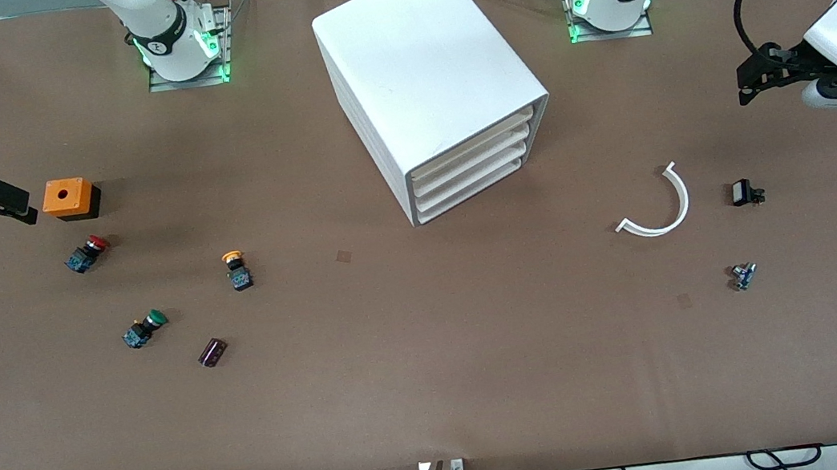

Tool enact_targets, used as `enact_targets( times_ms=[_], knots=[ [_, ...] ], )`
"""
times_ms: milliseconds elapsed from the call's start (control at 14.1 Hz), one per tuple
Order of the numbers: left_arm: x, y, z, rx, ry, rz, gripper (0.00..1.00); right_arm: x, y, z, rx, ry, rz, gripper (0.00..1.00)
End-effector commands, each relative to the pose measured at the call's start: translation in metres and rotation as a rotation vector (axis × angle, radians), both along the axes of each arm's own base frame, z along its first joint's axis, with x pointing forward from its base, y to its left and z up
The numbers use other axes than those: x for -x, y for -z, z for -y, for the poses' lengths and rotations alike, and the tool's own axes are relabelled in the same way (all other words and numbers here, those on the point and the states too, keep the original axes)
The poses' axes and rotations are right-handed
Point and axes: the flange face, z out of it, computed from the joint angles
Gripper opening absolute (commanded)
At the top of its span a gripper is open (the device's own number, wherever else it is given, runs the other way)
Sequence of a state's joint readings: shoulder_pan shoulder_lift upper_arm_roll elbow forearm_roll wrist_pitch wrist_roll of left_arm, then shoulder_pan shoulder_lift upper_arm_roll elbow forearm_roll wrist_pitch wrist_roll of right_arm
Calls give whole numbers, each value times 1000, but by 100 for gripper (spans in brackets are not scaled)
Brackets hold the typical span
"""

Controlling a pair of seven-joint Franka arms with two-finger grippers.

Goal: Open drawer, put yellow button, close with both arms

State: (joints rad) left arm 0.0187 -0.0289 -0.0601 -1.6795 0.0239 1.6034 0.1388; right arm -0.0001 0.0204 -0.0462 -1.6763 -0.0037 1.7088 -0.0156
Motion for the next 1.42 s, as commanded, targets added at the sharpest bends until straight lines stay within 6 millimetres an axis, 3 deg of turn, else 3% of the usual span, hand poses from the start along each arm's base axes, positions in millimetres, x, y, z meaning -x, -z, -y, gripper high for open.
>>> enact_targets(
  times_ms=[0,142,284,498,711,782,924,1067,1209,1351],
  knots=[
    [-2,-5,3,13,-8,1,100,-1,8,-2,8,-10,-8,100],
    [-2,-6,4,13,-8,2,100,-6,20,-16,4,-34,-29,100],
    [-1,-6,20,9,22,-1,100,-14,38,-25,5,-48,-57,100],
    [0,-6,22,14,30,-4,100,-32,84,-39,-29,-57,-111,100],
    [7,4,32,60,44,-90,100,-50,144,-76,-24,-142,-167,100],
    [4,23,34,73,48,-155,100,-56,161,-84,-24,-164,-166,100],
    [8,38,42,104,60,-240,100,-65,205,-96,-21,-178,-195,100],
    [1,66,58,129,79,-310,100,-67,235,-121,-11,-226,-207,100],
    [-12,117,80,261,76,-422,100,-69,262,-141,-4,-257,-209,100],
    [-26,158,96,432,34,-487,100,-71,286,-141,-9,-277,-218,100]
  ],
)
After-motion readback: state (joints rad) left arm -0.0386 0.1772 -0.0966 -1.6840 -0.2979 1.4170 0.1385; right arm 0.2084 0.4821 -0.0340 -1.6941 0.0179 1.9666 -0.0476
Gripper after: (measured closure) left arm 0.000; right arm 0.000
